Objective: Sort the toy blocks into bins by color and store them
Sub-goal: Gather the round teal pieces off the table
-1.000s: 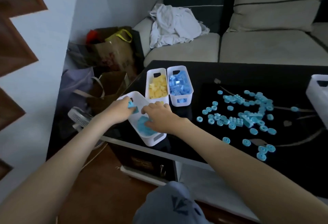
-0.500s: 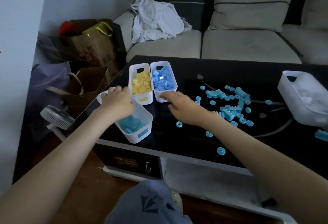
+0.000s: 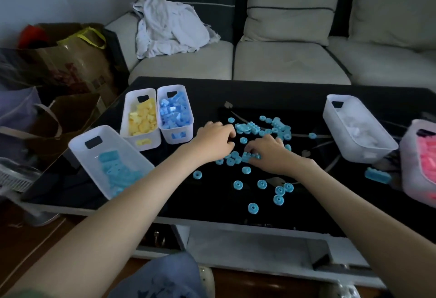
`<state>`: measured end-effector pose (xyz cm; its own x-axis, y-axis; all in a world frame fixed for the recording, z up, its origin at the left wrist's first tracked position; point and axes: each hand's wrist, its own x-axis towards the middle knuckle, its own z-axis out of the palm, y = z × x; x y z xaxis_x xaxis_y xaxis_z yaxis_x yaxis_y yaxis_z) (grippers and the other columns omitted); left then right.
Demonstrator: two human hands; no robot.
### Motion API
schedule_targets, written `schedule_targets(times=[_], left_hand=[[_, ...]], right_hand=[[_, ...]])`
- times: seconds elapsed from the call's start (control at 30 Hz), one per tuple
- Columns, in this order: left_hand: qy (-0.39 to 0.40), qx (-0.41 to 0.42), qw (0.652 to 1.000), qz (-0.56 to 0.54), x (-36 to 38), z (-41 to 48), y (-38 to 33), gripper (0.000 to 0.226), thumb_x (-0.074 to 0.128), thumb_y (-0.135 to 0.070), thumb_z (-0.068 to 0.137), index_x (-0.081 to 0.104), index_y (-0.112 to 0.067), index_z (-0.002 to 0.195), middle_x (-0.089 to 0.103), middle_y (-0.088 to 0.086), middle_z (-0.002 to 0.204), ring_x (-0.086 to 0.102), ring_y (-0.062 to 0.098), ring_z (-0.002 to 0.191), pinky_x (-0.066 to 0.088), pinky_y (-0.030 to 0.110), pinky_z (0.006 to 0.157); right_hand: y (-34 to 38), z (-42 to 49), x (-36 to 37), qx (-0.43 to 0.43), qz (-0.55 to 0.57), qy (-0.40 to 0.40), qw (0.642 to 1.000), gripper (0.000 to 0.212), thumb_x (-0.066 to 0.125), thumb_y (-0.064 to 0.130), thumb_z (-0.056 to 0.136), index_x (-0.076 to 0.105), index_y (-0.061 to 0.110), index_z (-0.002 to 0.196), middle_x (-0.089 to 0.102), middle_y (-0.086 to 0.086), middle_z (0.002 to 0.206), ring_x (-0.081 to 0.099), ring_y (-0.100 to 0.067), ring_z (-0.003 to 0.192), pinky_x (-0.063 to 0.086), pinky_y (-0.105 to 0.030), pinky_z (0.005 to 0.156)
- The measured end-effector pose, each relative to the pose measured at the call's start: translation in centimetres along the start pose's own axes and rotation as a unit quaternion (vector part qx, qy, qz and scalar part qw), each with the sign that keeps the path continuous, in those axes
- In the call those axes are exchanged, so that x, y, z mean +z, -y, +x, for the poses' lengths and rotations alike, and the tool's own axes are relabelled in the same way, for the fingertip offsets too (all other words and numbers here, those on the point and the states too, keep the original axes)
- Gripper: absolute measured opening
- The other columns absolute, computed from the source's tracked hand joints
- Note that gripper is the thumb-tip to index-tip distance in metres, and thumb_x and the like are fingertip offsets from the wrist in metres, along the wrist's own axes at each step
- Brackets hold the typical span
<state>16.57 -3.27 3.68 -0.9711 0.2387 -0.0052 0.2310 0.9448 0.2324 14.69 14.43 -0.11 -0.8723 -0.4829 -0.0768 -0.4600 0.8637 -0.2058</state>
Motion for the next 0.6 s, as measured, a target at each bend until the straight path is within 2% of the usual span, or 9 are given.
schedule_targets(times=[0.1,0.17,0.23,0.33,0.4,0.47,0.5,0.57,0.6], left_hand=[[0.025,-0.003,1.0,-0.012,1.2,1.7,-0.6,0.034,0.048,-0.029,0.095,0.048,-0.024,0.129,0.049,0.004,0.126,0.04,0.025,0.119,0.038,0.038,0.094],[0.035,-0.007,0.999,-0.031,1.9,2.9,-0.8,0.037,0.047,-0.026,0.095,0.046,-0.023,0.132,0.048,0.005,0.128,0.042,0.025,0.119,0.041,0.039,0.096],[0.042,-0.015,0.998,-0.047,2.6,4.0,-1.0,0.039,0.045,-0.021,0.096,0.043,-0.023,0.135,0.046,0.007,0.132,0.043,0.026,0.12,0.042,0.04,0.097],[0.04,-0.018,0.998,-0.034,3.8,5.8,-1.6,0.048,0.043,-0.012,0.094,0.037,-0.023,0.14,0.038,0.009,0.138,0.035,0.027,0.125,0.04,0.038,0.097],[0.03,-0.019,0.999,-0.006,4.5,6.9,-1.9,0.054,0.043,-0.009,0.092,0.032,-0.025,0.143,0.032,0.009,0.142,0.029,0.028,0.127,0.035,0.036,0.096],[0.021,-0.027,0.999,0.01,4.9,7.7,-1.8,0.054,0.044,-0.01,0.093,0.032,-0.027,0.143,0.028,0.009,0.143,0.027,0.03,0.128,0.033,0.036,0.096],[0.017,-0.028,0.999,0.012,5.1,8.1,-1.6,0.052,0.043,-0.011,0.093,0.034,-0.026,0.142,0.03,0.009,0.143,0.028,0.03,0.127,0.033,0.037,0.096],[0.006,-0.022,1.0,0.017,5.3,9.0,-1.4,0.043,0.044,-0.015,0.094,0.04,-0.022,0.136,0.038,0.008,0.137,0.032,0.028,0.124,0.033,0.036,0.092],[-0.001,-0.018,1.0,0.02,5.4,9.3,-1.2,0.037,0.044,-0.017,0.094,0.043,-0.02,0.131,0.042,0.007,0.134,0.035,0.027,0.122,0.032,0.035,0.088]], right_hand=[[-1.6,-0.4,-1.1,-0.003,0.08,-0.039,0.996,0.034,0.051,0.028,0.092,0.05,0.016,0.124,0.047,-0.001,0.115,0.04,-0.018,0.112,0.033,-0.032,0.095],[-3.1,-0.7,-2.2,0.016,0.144,-0.057,0.988,0.026,0.053,0.024,0.09,0.05,0.017,0.114,0.045,0.001,0.11,0.045,-0.014,0.1,0.036,-0.026,0.083],[-4.4,-0.9,-2.8,0.037,0.173,-0.069,0.982,0.02,0.054,0.019,0.087,0.044,0.02,0.104,0.046,0.002,0.101,0.048,-0.013,0.087,0.038,-0.025,0.07],[-5.3,-0.8,-2.7,0.06,0.198,-0.057,0.977,0.023,0.053,0.016,0.086,0.037,0.023,0.102,0.048,0.003,0.083,0.045,-0.007,0.064,0.033,-0.021,0.053],[-5.3,-0.4,-1.9,0.049,0.201,-0.031,0.978,0.025,0.051,0.012,0.087,0.037,0.024,0.104,0.049,0.002,0.081,0.044,-0.007,0.058,0.033,-0.02,0.05],[-4.8,0.1,-1.2,0.033,0.203,-0.001,0.979,0.027,0.048,0.009,0.087,0.038,0.022,0.108,0.048,0.001,0.092,0.048,-0.01,0.068,0.037,-0.021,0.057],[-4.6,0.3,-0.9,0.022,0.193,0.014,0.981,0.029,0.047,0.008,0.087,0.04,0.021,0.112,0.046,0.003,0.099,0.05,-0.014,0.081,0.038,-0.023,0.066],[-4.6,0.9,-0.5,-0.006,0.122,0.033,0.992,0.033,0.047,0.012,0.091,0.043,0.019,0.123,0.044,0.001,0.114,0.041,-0.02,0.108,0.036,-0.03,0.085],[-4.7,1.2,-0.3,-0.018,0.084,0.033,0.996,0.035,0.047,0.015,0.093,0.043,0.019,0.127,0.044,0.001,0.12,0.037,-0.021,0.113,0.034,-0.032,0.091]])
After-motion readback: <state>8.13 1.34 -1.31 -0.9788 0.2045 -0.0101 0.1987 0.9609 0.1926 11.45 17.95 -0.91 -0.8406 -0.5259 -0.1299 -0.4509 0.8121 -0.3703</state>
